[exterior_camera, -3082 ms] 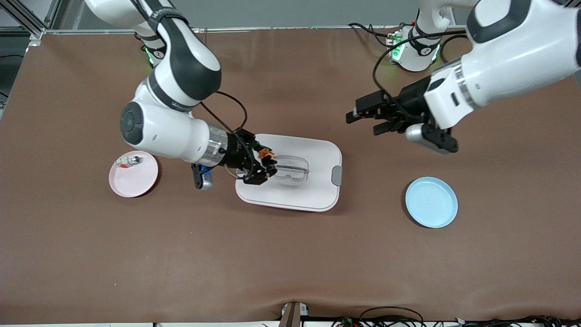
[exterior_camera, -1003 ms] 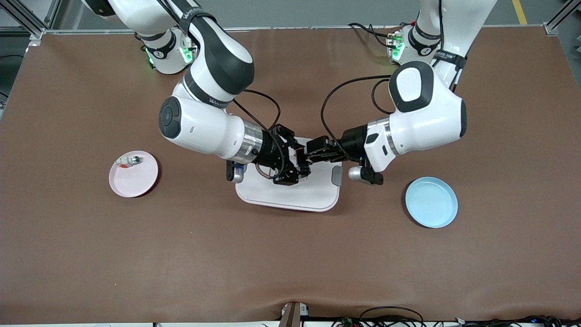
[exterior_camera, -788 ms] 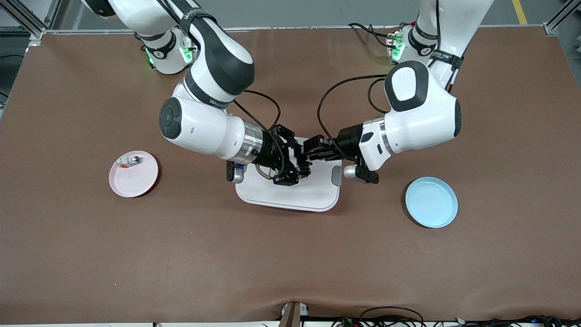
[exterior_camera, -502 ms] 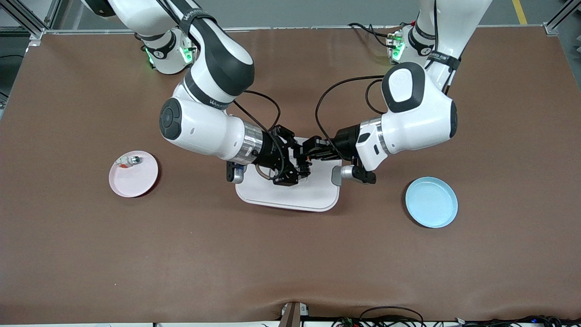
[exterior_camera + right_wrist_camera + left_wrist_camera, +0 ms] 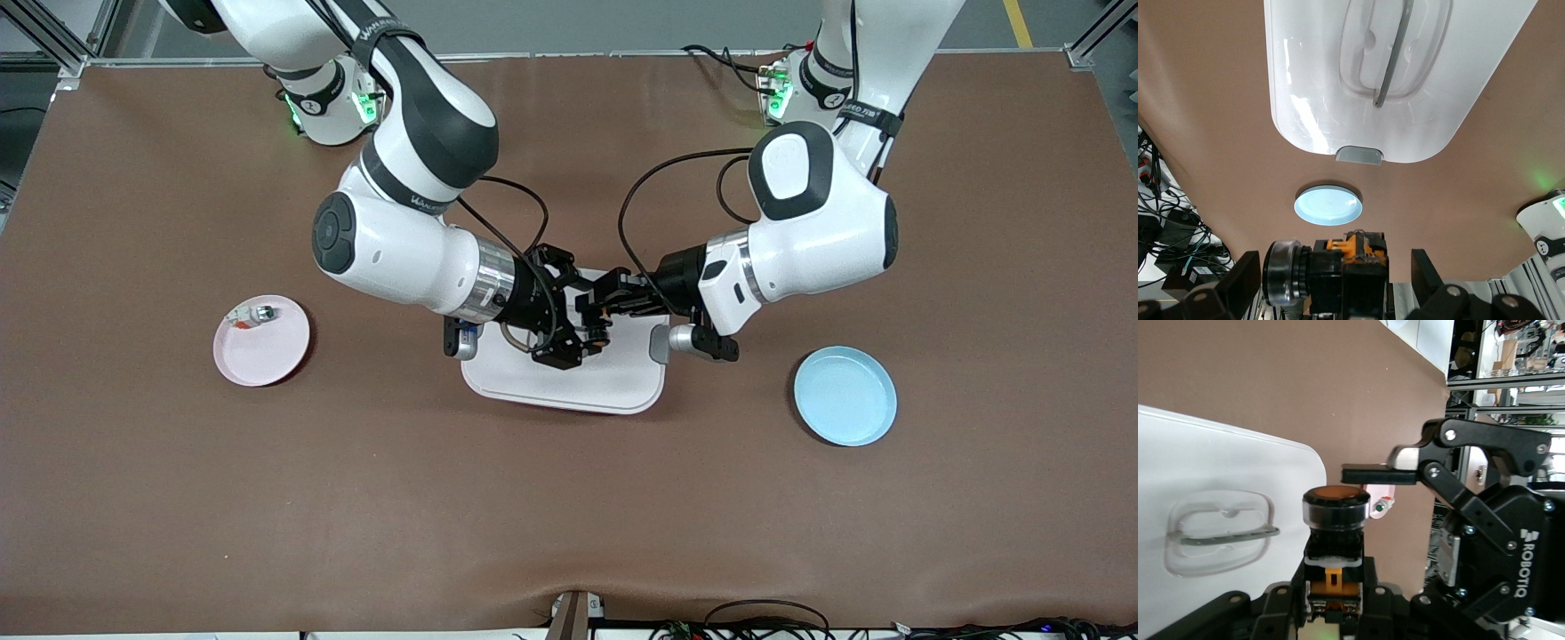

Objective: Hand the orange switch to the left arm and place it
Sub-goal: 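Grasp the switch with the left gripper and open the right gripper, then carry the switch to the blue plate with the left gripper while the right gripper withdraws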

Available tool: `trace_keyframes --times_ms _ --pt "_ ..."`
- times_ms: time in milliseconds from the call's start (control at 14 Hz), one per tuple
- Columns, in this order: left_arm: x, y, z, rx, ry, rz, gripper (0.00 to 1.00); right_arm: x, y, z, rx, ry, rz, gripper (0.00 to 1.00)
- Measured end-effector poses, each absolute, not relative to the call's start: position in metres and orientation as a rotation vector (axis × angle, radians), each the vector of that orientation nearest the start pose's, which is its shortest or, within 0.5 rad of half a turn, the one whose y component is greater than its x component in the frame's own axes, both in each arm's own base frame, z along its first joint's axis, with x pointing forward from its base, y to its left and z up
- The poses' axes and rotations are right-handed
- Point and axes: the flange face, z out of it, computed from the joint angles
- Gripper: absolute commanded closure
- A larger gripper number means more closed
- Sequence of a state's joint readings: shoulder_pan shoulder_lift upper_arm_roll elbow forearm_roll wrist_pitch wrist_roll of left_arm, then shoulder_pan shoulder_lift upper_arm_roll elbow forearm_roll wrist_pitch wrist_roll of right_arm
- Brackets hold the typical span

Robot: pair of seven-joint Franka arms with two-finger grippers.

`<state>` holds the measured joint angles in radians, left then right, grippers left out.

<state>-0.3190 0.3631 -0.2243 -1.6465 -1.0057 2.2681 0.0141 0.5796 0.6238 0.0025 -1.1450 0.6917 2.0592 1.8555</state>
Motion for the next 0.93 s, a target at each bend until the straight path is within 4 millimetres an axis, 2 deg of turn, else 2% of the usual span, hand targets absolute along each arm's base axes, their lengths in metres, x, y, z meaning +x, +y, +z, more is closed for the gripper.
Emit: trace_keyframes --times_ms 215,358,502,717,932 --pt "0.592 -0.354 0.451 2.274 -0.011 0.027 1.00 0.620 0.442 0.482 -1.936 1.685 0.668 0.00" --pt "0.595 -0.348 0.450 2.380 -0.101 0.086 1.00 0.623 0.426 0.476 -2.086 1.547 0.670 0.00" --pt "0.602 -0.334 0.448 2.516 -0.215 0.168 1.00 0.632 0.395 0.471 -2.215 1.400 0.681 0.00" --pt "0.617 -0.304 0.446 2.671 -0.355 0.263 1.00 0.651 0.334 0.469 -2.394 1.181 0.645 0.00" --pt "0.622 -0.282 0.435 2.792 -0.585 0.270 1.00 0.655 0.287 0.467 -2.631 0.936 0.576 0.00"
